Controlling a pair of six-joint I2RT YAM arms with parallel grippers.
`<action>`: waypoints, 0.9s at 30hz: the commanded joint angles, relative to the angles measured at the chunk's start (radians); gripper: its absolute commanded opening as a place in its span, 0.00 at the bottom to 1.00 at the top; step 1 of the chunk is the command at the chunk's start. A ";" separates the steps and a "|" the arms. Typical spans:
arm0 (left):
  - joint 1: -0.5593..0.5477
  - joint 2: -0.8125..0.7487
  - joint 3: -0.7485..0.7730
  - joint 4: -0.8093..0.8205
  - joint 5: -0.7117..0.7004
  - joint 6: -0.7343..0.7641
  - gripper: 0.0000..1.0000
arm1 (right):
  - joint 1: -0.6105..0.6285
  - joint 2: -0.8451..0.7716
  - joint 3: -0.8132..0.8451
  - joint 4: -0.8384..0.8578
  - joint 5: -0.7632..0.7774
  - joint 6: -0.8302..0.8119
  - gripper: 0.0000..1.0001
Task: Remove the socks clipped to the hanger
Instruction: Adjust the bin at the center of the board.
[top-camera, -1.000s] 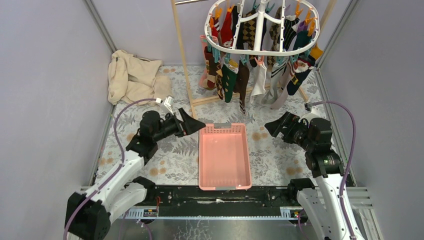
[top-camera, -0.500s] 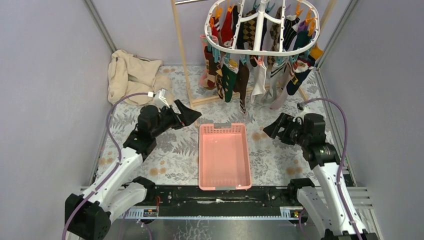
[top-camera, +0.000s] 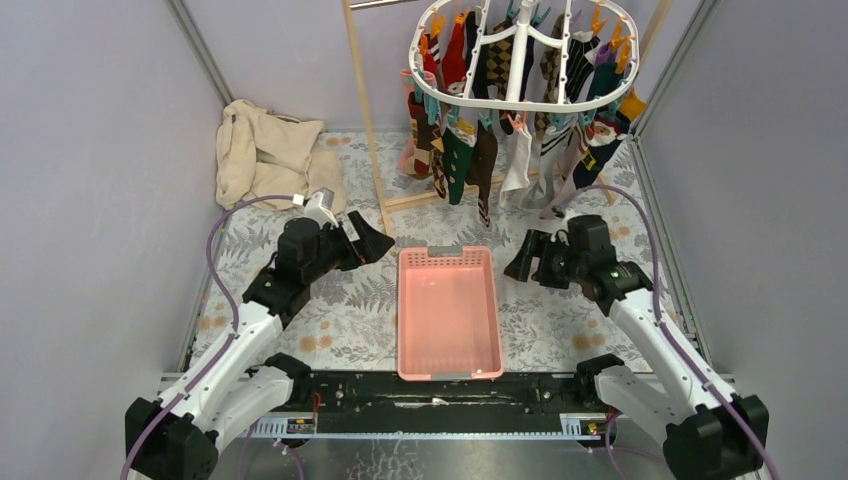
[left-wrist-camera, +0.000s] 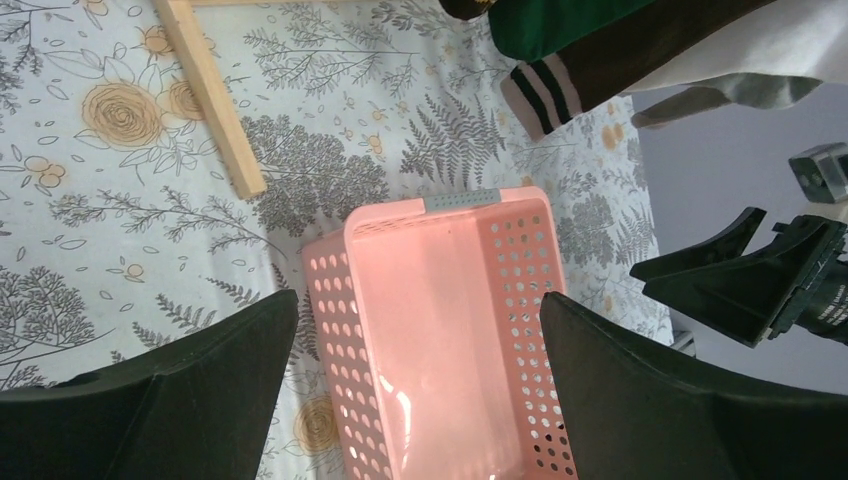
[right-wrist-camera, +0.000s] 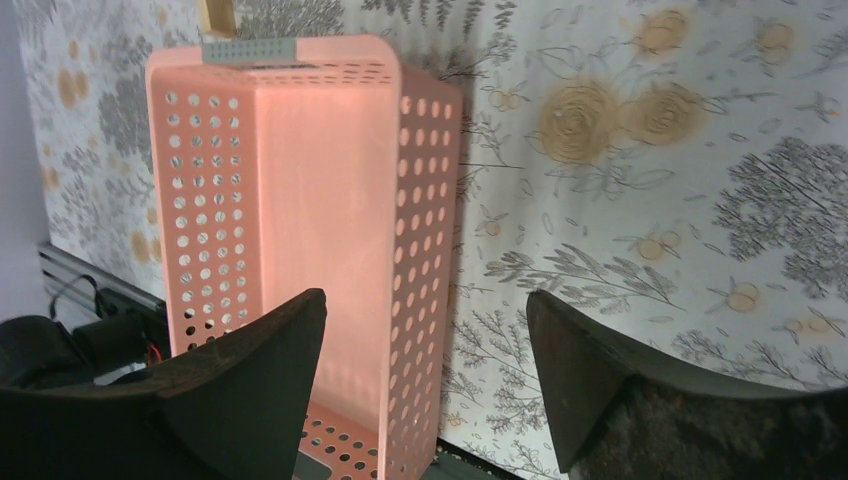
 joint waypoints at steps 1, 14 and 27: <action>-0.017 -0.001 0.019 -0.025 -0.047 0.043 0.99 | 0.123 0.069 0.084 0.044 0.137 -0.002 0.81; -0.146 0.067 0.043 -0.005 -0.033 0.053 0.99 | 0.400 0.194 0.208 -0.054 0.541 -0.025 0.85; -0.259 0.187 0.086 -0.015 -0.150 0.040 0.99 | 0.475 0.247 0.156 0.016 0.598 -0.028 0.99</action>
